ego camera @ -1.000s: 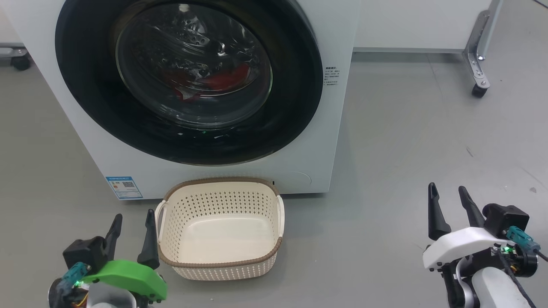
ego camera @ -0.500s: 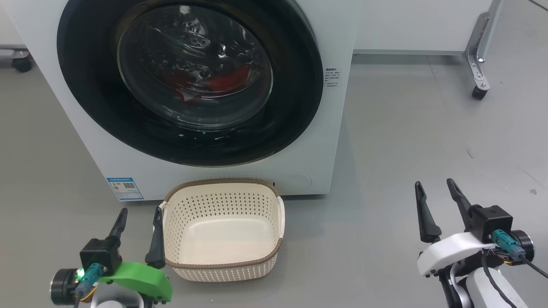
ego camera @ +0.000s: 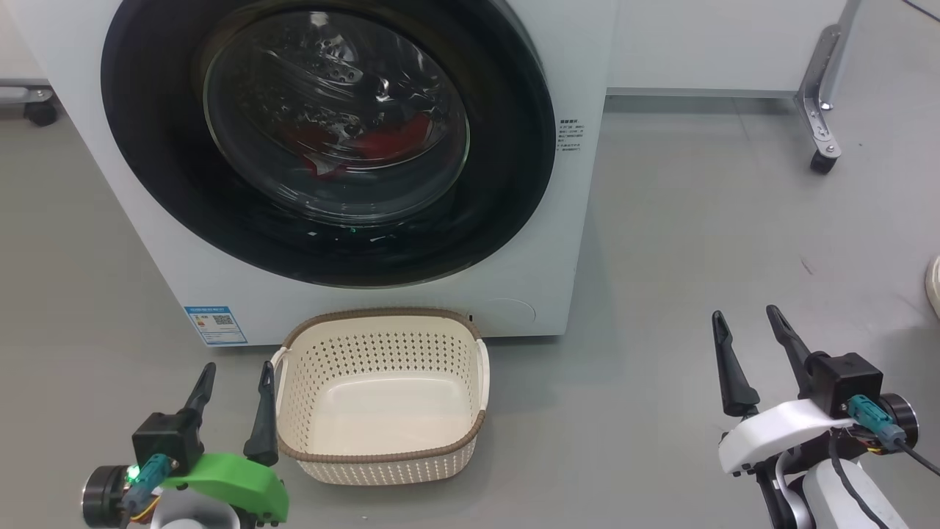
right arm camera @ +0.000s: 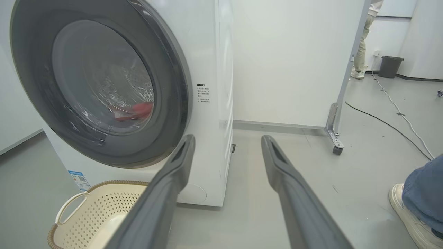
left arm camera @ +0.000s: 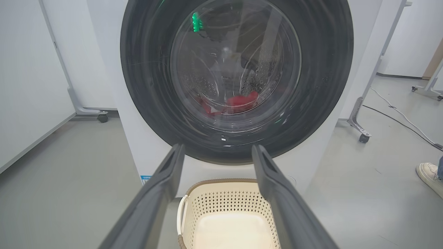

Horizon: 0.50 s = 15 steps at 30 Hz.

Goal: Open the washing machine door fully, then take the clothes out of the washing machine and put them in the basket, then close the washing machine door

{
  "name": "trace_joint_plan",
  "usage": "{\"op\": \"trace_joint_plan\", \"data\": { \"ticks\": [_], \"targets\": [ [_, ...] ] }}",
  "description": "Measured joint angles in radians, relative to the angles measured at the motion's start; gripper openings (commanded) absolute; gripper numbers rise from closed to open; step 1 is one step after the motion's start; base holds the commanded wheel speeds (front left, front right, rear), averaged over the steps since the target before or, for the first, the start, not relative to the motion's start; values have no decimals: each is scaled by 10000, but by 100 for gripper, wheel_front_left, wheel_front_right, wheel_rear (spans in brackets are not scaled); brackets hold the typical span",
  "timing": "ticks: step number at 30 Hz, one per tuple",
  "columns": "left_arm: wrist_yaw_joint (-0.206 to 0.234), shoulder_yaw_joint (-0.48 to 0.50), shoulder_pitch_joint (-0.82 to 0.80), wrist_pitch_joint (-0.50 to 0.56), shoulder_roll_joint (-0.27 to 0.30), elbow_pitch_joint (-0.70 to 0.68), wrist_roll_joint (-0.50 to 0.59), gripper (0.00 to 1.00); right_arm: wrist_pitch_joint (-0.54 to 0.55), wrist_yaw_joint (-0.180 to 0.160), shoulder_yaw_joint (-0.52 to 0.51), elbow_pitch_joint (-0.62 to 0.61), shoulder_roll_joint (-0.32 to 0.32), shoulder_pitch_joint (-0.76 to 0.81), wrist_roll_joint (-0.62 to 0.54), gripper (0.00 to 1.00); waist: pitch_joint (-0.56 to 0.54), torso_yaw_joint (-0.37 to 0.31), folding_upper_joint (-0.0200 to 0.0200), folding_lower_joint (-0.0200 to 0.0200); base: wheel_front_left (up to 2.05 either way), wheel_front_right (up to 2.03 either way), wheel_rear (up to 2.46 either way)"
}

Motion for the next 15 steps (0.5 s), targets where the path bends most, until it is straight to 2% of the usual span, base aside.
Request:
{"op": "trace_joint_plan", "data": {
  "ticks": [15],
  "targets": [
    [31,88,-4,-8,-12,171,0,100,-23,4,-240,192,128,8,4,100,19,-21,0,0,0,0,0]
  ]
}}
